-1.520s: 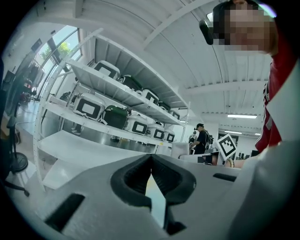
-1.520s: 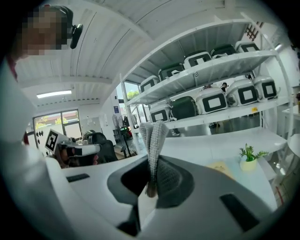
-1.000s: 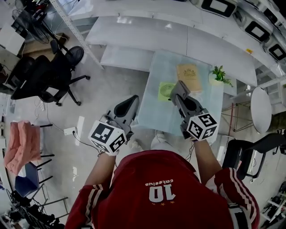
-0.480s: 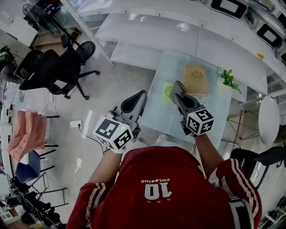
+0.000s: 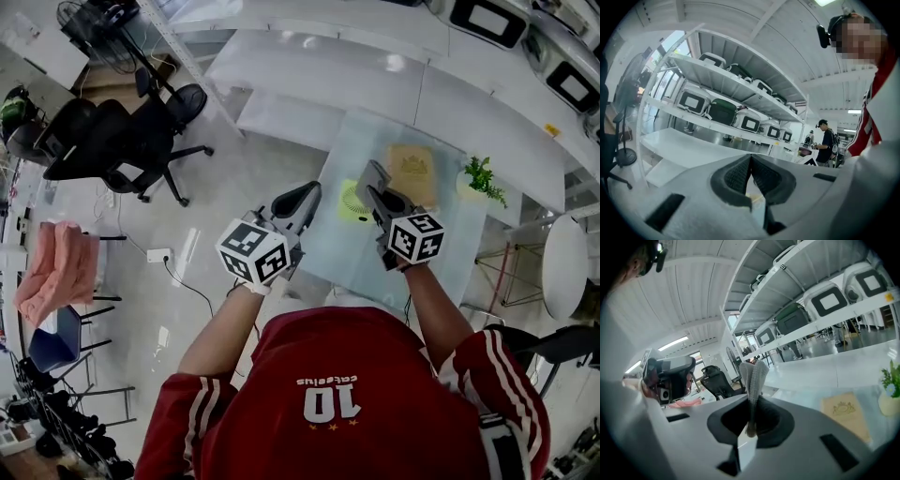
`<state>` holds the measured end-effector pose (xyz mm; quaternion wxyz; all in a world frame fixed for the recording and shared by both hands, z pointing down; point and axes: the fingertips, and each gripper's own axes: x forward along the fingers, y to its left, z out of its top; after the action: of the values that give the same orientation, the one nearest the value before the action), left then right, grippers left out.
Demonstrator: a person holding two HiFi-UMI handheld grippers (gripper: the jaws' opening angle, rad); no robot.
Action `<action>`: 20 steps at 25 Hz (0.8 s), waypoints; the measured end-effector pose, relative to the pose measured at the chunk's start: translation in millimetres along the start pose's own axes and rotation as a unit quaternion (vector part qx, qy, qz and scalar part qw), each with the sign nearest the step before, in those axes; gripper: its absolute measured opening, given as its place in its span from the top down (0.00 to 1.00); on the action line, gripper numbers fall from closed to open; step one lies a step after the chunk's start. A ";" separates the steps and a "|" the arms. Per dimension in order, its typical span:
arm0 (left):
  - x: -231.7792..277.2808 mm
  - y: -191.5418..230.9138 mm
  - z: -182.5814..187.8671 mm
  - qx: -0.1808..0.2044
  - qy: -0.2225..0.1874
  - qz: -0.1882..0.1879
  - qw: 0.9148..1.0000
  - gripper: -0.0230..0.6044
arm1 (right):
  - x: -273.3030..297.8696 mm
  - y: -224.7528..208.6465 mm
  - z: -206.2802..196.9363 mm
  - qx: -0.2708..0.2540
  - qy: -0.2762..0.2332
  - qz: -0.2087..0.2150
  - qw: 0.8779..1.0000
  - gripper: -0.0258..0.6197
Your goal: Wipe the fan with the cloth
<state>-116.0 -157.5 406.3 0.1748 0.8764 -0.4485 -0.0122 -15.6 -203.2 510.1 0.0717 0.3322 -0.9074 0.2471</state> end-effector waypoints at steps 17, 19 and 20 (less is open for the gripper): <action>38.4 48.4 -50.0 -0.040 -0.027 0.108 0.993 0.96 | 69.4 -27.5 -32.1 0.076 0.046 0.032 0.996 0.93; 38.4 53.5 -56.4 -0.038 -0.024 0.128 0.991 0.96 | 70.1 -27.3 -39.3 0.079 0.049 0.027 0.995 0.93; 38.7 55.4 -60.1 -0.039 -0.022 0.135 0.990 0.96 | 70.5 -26.0 -43.6 0.075 0.053 0.027 0.995 0.93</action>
<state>-125.5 -200.0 485.5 0.1988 0.8001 -0.5655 -0.0250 -54.7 -238.7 579.1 0.0876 0.2986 -0.8901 0.3331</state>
